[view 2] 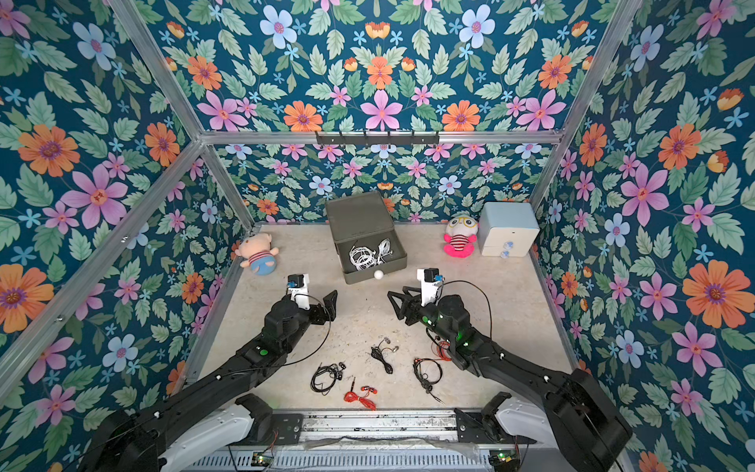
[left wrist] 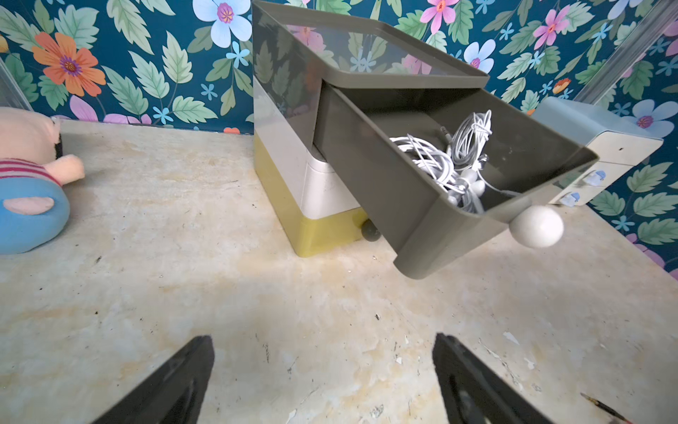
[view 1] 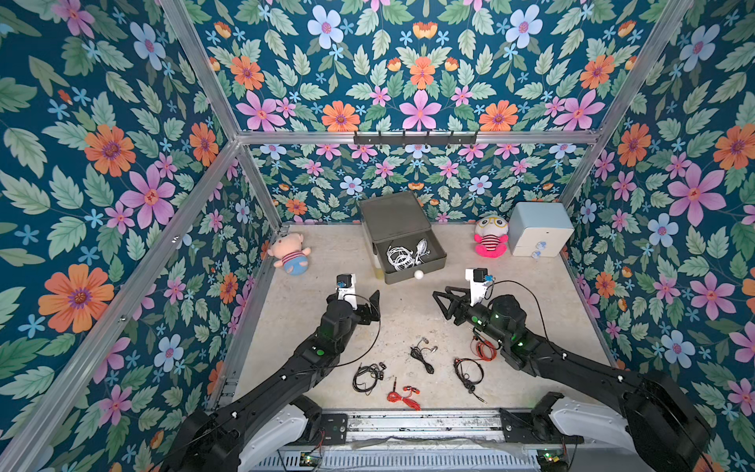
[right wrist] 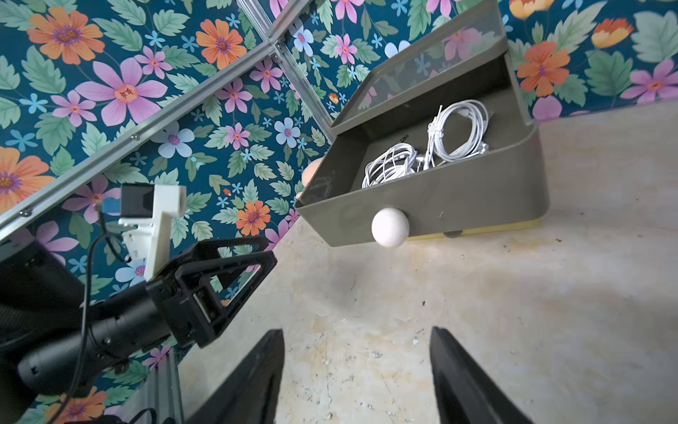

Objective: Place the wired earphones into the drawer by color
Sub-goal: Close the drawer in the storage box.

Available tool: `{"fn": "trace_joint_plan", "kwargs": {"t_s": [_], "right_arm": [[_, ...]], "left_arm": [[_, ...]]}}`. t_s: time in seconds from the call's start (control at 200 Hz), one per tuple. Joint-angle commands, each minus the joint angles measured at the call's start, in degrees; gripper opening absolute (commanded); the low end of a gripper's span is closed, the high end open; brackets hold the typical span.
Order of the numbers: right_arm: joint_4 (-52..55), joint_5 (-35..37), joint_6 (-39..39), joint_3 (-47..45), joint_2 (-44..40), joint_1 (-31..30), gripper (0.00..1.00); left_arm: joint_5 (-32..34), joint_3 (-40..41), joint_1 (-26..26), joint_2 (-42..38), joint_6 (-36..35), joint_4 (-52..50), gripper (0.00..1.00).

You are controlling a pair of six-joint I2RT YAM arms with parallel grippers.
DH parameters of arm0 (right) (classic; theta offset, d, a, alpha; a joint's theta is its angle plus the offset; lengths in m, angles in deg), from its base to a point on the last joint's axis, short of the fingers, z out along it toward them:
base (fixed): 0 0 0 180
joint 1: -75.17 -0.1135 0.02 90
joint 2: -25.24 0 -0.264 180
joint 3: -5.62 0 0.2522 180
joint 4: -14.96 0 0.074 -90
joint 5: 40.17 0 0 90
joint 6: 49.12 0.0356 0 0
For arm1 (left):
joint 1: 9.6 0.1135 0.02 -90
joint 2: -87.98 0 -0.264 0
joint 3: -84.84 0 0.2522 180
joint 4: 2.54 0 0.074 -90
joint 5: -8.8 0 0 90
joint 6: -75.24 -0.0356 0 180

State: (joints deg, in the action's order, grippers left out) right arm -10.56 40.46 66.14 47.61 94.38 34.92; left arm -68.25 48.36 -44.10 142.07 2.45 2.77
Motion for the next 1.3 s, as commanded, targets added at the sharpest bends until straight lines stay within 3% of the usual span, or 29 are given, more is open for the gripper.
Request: {"fn": "trace_joint_plan", "kwargs": {"t_s": [0.0, 0.445, 1.295], "right_arm": [[-2.36, -0.3, 4.23, 2.94, 3.78, -0.48, 0.63], [2.5, 8.1, 6.64, 13.09, 15.69, -1.3, 0.57], [-0.79, 6.01, 5.51, 18.03, 22.74, -1.28, 0.34]], "left_arm": [[0.84, 0.62, 0.04, -1.6, -1.88, 2.91, 0.99], [4.41, 1.11, 0.03, -2.82, -2.67, 0.88, 0.99], [5.77, 1.63, 0.0, -3.27, -2.8, 1.06, 0.99]]}}
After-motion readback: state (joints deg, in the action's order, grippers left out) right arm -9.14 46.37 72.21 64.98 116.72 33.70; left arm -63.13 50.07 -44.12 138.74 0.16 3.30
